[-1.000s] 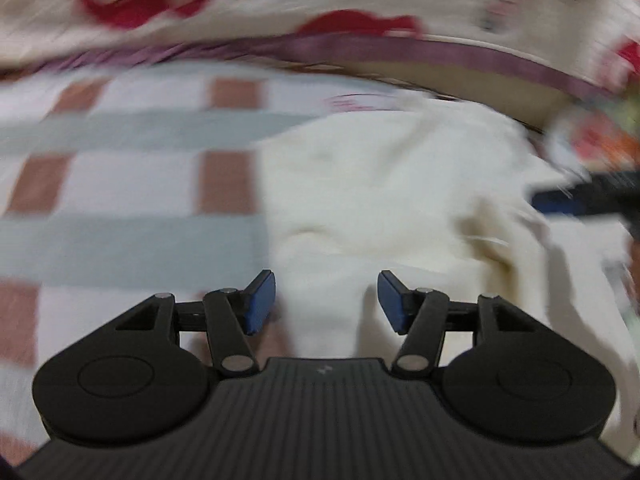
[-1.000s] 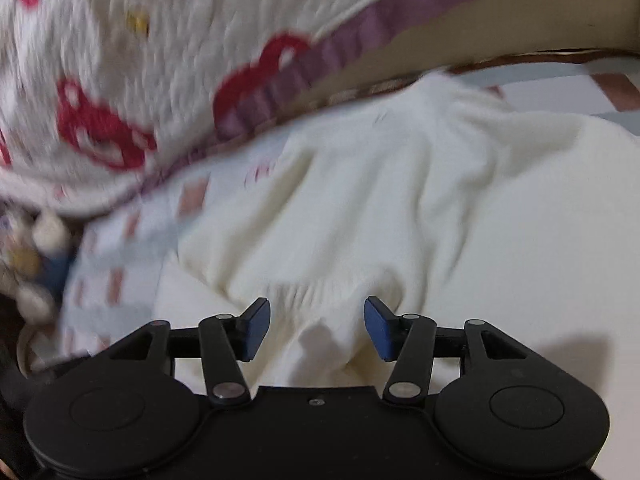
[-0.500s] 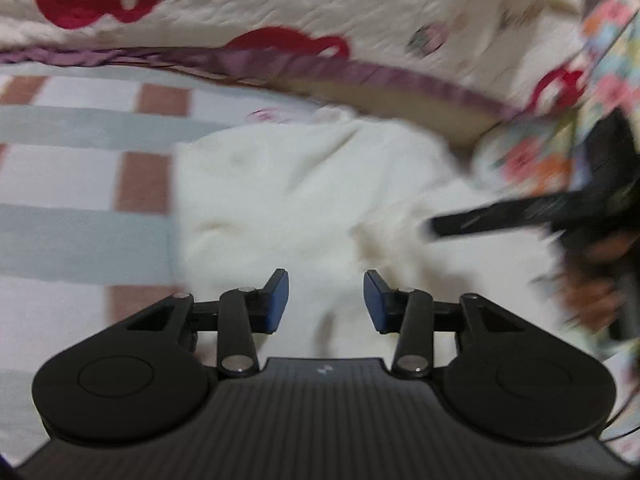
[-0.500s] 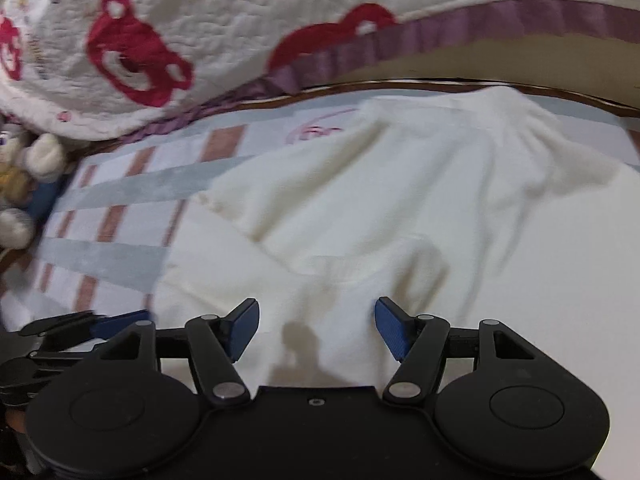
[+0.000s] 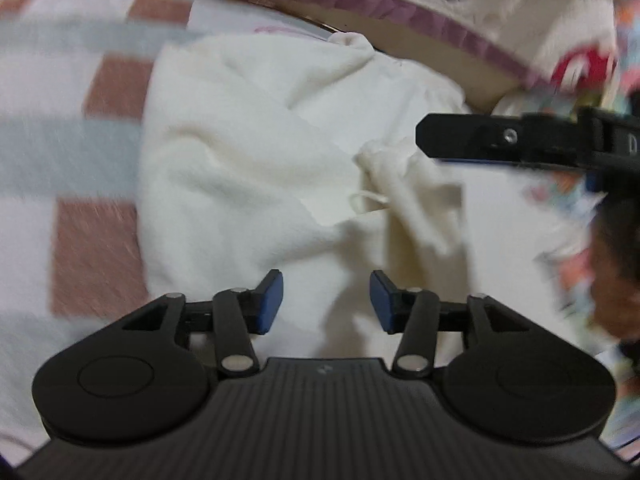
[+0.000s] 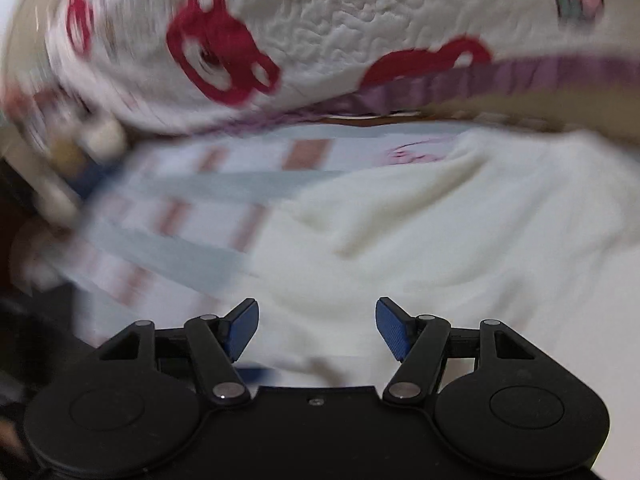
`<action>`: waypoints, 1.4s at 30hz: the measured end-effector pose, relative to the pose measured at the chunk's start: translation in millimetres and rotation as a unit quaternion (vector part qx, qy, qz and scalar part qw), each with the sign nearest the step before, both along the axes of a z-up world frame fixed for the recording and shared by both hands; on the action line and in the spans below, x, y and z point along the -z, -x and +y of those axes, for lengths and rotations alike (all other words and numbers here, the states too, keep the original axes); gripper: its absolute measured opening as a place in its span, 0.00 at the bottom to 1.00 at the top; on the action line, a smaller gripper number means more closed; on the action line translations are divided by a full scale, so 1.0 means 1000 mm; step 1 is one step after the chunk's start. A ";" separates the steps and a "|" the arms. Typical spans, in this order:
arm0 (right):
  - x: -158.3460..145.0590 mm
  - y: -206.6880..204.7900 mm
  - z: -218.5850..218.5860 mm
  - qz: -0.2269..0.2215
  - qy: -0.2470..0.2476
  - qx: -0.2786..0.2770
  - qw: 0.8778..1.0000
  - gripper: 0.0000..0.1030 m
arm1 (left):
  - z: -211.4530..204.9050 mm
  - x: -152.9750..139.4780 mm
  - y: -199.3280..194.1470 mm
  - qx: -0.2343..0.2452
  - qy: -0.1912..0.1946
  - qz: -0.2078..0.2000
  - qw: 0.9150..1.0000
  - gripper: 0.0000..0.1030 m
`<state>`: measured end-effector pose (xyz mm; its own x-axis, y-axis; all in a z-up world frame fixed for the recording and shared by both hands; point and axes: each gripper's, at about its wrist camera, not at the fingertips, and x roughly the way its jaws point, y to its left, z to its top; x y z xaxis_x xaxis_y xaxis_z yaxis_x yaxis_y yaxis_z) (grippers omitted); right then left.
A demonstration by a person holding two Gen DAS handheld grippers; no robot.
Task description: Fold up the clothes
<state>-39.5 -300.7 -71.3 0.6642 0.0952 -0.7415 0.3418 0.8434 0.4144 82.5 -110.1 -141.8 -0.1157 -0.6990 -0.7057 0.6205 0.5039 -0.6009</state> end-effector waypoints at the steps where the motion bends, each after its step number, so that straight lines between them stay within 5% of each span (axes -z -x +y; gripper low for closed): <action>1: 0.001 -0.003 -0.001 0.007 0.005 -0.005 1.000 0.68 | 0.003 -0.001 -0.001 -0.008 0.004 0.006 1.000 0.46; 4: 0.013 -0.010 0.003 0.047 0.092 -0.020 0.994 0.68 | 0.001 -0.009 0.005 0.002 -0.016 -0.060 0.998 0.45; 9: 0.050 0.008 0.006 0.141 0.152 -0.048 0.977 0.62 | -0.005 -0.022 0.010 0.008 -0.019 -0.123 0.992 0.44; 12: 0.053 0.033 0.006 0.146 0.179 -0.054 0.971 0.37 | -0.009 -0.030 0.015 0.021 -0.026 -0.178 0.983 0.46; 14: 0.049 0.044 0.001 0.118 0.164 -0.050 0.978 0.08 | -0.010 -0.033 0.014 0.028 -0.034 -0.202 0.978 0.46; 17: 0.020 0.058 -0.026 0.045 0.103 -0.001 0.994 0.08 | -0.003 -0.040 0.006 0.006 -0.029 -0.215 0.976 0.46; 19: -0.022 0.065 -0.042 -0.026 0.109 0.030 0.993 0.08 | 0.003 -0.052 0.001 -0.033 -0.020 -0.223 0.974 0.46; 22: -0.094 0.104 -0.053 -0.176 0.149 0.041 0.972 0.07 | 0.003 -0.069 0.007 -0.046 -0.009 -0.242 0.969 0.46; 23: -0.106 0.115 -0.056 -0.189 0.159 0.054 0.967 0.07 | 0.001 -0.073 0.012 -0.035 -0.004 -0.244 0.969 0.48; 25: -0.106 0.137 -0.064 -0.169 0.176 0.094 0.965 0.07 | -0.007 -0.071 0.022 0.003 0.000 -0.243 0.970 0.51; 29: -0.026 0.158 -0.085 -0.016 0.190 0.152 0.970 0.18 | -0.017 -0.051 0.040 0.066 -0.028 -0.241 0.968 0.51; 33: 0.065 0.174 -0.110 0.156 0.135 0.211 0.955 0.19 | -0.015 -0.037 0.057 0.116 -0.068 -0.243 0.960 0.55; 36: 0.067 0.198 -0.123 0.134 0.079 0.259 0.953 0.26 | -0.013 -0.028 0.071 0.145 -0.092 -0.259 0.950 0.60; 38: 0.055 0.198 -0.127 0.118 0.087 0.258 0.955 0.33 | -0.011 -0.020 0.077 0.157 -0.109 -0.270 0.944 0.63; 42: 0.036 0.162 -0.098 0.094 0.201 0.172 0.960 0.42 | -0.012 -0.008 0.080 0.147 -0.130 -0.307 0.931 0.63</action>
